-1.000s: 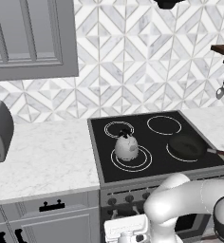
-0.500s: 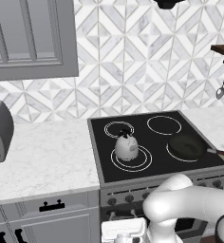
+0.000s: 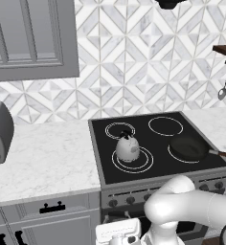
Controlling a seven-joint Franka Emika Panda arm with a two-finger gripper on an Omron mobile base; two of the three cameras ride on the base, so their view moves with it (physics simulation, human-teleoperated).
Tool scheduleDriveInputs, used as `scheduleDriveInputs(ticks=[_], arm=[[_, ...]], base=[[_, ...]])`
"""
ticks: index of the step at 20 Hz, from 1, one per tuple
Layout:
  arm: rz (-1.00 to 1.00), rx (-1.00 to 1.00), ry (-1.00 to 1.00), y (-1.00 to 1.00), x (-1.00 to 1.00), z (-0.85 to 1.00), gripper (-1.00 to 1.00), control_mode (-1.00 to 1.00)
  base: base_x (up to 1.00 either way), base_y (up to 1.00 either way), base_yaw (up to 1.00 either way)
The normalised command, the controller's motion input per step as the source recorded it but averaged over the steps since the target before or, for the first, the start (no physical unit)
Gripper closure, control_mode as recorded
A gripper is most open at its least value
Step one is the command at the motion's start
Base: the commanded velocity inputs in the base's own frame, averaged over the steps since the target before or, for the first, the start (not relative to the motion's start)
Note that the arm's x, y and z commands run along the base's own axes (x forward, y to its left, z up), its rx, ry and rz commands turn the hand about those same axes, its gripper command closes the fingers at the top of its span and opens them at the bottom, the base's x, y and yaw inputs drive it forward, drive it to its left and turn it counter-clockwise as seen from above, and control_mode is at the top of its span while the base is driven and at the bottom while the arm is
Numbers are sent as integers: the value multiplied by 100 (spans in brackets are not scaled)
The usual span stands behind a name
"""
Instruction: Pick the kettle from the counter and place it on a stove burner. Then turn the burner on.
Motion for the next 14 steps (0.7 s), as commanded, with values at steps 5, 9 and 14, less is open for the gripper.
scheduleDriveInputs(ticks=[5, 9, 14], arm=[[28, 33, 2, -33, 29, -10, -100, -100], [23, 35, 0, -43, 22, -10, -100, -100], [19, 36, 0, -49, 24, -3, -100, -100]], base=[[0, 0, 0], [0, 0, 0], [0, 0, 0]])
